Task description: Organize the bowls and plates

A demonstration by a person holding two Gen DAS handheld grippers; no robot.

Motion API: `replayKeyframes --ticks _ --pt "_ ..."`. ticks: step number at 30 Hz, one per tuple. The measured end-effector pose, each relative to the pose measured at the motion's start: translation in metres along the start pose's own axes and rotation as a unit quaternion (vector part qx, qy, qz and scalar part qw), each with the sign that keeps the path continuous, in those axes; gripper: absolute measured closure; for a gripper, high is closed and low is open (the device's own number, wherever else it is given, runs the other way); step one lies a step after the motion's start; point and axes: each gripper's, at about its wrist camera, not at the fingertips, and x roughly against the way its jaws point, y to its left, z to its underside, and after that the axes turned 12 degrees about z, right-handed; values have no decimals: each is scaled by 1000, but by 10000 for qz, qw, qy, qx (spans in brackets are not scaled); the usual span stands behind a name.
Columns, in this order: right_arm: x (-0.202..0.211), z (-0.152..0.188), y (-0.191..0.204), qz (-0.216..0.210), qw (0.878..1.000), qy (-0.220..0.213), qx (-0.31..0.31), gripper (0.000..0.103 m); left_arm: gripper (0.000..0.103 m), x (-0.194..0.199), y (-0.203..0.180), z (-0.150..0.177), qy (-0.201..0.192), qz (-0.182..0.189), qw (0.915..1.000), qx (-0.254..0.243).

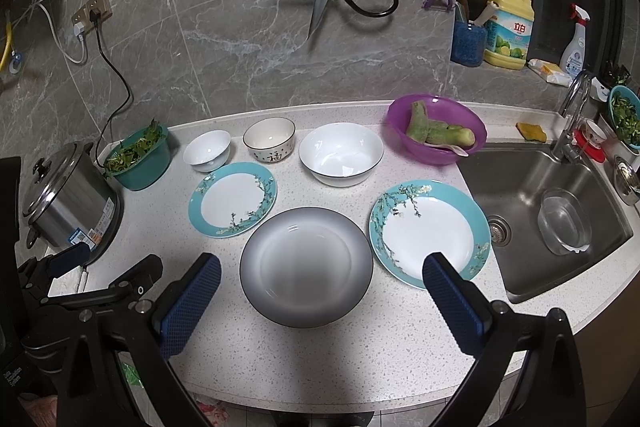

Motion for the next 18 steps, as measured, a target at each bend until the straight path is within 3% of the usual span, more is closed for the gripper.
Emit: replayKeyframes --ticks 18 --pt "-7 3 1 -20 10000 49 13 0 0 -12 -3 9 60 0 10000 24"
